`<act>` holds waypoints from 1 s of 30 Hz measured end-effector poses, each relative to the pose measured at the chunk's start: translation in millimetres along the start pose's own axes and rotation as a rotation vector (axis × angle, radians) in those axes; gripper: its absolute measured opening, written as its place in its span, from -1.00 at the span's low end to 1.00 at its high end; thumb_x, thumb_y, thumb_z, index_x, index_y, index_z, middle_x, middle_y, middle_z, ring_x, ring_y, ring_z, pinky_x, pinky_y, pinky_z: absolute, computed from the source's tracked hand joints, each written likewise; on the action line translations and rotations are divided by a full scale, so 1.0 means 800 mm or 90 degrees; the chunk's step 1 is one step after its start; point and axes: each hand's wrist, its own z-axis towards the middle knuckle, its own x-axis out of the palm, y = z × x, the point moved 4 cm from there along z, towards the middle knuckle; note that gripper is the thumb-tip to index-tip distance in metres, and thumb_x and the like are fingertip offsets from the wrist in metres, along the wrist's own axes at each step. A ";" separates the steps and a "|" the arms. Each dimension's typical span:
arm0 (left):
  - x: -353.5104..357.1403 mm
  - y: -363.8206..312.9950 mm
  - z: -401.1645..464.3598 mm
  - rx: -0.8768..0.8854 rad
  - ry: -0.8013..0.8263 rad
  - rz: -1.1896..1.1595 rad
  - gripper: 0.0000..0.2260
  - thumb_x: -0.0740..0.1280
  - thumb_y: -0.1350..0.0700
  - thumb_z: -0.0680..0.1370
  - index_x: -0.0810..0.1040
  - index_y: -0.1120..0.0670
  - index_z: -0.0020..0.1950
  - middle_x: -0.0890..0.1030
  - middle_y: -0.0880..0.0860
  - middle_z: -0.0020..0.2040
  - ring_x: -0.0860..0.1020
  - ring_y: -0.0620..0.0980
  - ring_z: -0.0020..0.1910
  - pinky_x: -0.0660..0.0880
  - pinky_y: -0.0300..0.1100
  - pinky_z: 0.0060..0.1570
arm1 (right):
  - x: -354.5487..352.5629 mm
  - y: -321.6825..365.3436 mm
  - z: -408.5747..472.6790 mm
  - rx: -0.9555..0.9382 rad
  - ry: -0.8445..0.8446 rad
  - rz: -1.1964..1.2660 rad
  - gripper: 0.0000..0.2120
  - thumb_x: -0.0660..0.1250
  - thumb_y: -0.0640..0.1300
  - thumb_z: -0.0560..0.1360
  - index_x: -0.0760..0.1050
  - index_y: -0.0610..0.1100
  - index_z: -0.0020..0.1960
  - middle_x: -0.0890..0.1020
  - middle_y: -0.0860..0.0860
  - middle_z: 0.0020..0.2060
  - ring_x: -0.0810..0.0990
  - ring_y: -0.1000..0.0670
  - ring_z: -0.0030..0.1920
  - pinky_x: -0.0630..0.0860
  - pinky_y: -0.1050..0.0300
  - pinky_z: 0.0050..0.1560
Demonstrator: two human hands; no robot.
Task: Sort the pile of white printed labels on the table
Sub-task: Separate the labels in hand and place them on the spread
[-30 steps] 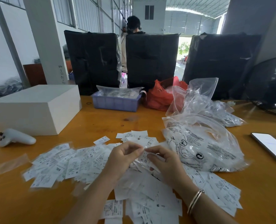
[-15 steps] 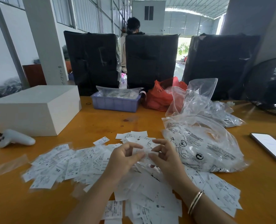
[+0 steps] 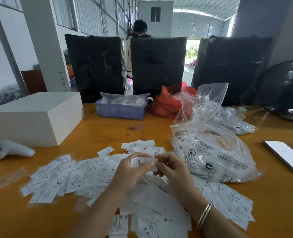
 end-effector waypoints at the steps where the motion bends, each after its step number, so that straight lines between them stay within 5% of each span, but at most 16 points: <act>1: -0.001 0.000 0.000 -0.004 0.006 -0.004 -0.90 0.42 0.03 0.49 0.66 -0.16 -0.04 0.65 0.00 -0.25 0.54 -0.12 -0.33 0.50 -0.27 -0.28 | -0.001 -0.001 0.000 0.008 -0.008 0.010 -0.83 0.34 -0.36 0.48 0.58 -0.12 -0.06 0.64 0.04 -0.30 0.66 0.00 -0.30 0.56 0.25 -0.25; 4: -0.008 -0.001 0.001 -0.012 -0.018 0.001 -0.84 0.36 0.13 0.55 0.64 -0.11 0.05 0.67 0.00 -0.17 0.60 -0.10 -0.21 0.54 -0.33 -0.24 | -0.004 -0.002 0.001 0.013 -0.019 0.021 -0.76 0.31 -0.40 0.48 0.58 -0.09 0.00 0.62 0.09 -0.33 0.68 -0.03 -0.26 0.54 0.28 -0.27; 10: -0.011 -0.009 -0.001 0.039 -0.020 0.091 -0.77 0.47 0.16 0.45 0.59 -0.13 0.01 0.61 -0.01 -0.18 0.58 -0.13 -0.31 0.49 -0.37 -0.36 | 0.003 0.002 -0.002 -0.037 -0.013 -0.054 -0.70 0.33 -0.41 0.47 0.49 -0.05 0.05 0.62 -0.01 -0.31 0.64 0.05 -0.29 0.55 0.25 -0.19; 14: -0.035 -0.012 0.006 0.047 -0.096 0.109 -0.84 0.44 0.10 0.47 0.55 -0.13 -0.04 0.62 0.02 -0.26 0.54 -0.12 -0.41 0.47 -0.34 -0.48 | 0.002 0.006 -0.003 -0.036 -0.019 -0.063 -0.73 0.32 -0.36 0.49 0.48 -0.02 0.06 0.60 0.00 -0.25 0.65 0.05 -0.28 0.57 0.23 -0.17; 17: -0.061 -0.009 0.014 0.034 -0.173 0.143 -0.77 0.43 0.10 0.48 0.47 -0.17 0.02 0.60 -0.04 -0.14 0.56 -0.14 -0.35 0.48 -0.33 -0.51 | -0.002 0.019 0.000 -0.060 -0.045 -0.114 -0.74 0.28 -0.33 0.52 0.48 0.04 0.00 0.61 0.00 -0.21 0.63 0.06 -0.24 0.59 0.15 -0.17; 21: -0.101 0.005 0.027 -0.012 -0.253 0.293 -0.55 0.43 0.12 0.48 0.36 -0.14 0.29 0.42 -0.08 0.13 0.46 -0.07 -0.09 0.36 -0.26 -0.34 | -0.037 0.057 0.031 -0.135 -0.193 -0.217 -0.80 0.28 -0.25 0.53 0.50 0.06 -0.06 0.61 0.08 -0.20 0.58 0.08 -0.27 0.57 0.26 -0.25; 25: -0.119 0.027 0.028 -0.117 -0.243 0.500 -0.39 0.45 0.08 0.45 0.25 -0.06 0.42 0.48 0.08 0.30 0.43 -0.02 -0.06 0.37 -0.23 -0.30 | -0.098 0.077 0.076 -0.131 -0.286 -0.365 -0.78 0.22 -0.30 0.55 0.61 -0.10 0.01 0.62 0.05 -0.15 0.41 0.18 -0.46 0.34 0.37 -0.48; 28: -0.119 0.026 0.024 -0.093 -0.265 0.662 -0.37 0.44 -0.02 0.44 0.26 -0.04 0.44 0.43 0.06 0.34 0.44 0.08 0.21 0.47 -0.06 -0.01 | -0.145 0.071 0.102 -0.017 -0.280 -0.580 -0.70 0.15 -0.32 0.55 0.61 -0.12 0.10 0.65 -0.03 -0.01 0.44 0.15 -0.41 0.27 0.37 -0.51; 30: -0.114 0.016 0.022 -0.033 -0.303 0.737 -0.40 0.43 -0.04 0.43 0.32 -0.02 0.42 0.37 0.06 0.37 0.34 0.10 0.31 0.43 0.00 0.15 | -0.164 0.056 0.115 0.098 -0.168 -0.807 -0.71 0.15 -0.27 0.56 0.59 -0.11 0.15 0.64 -0.03 0.06 0.58 0.05 -0.22 0.44 0.28 -0.37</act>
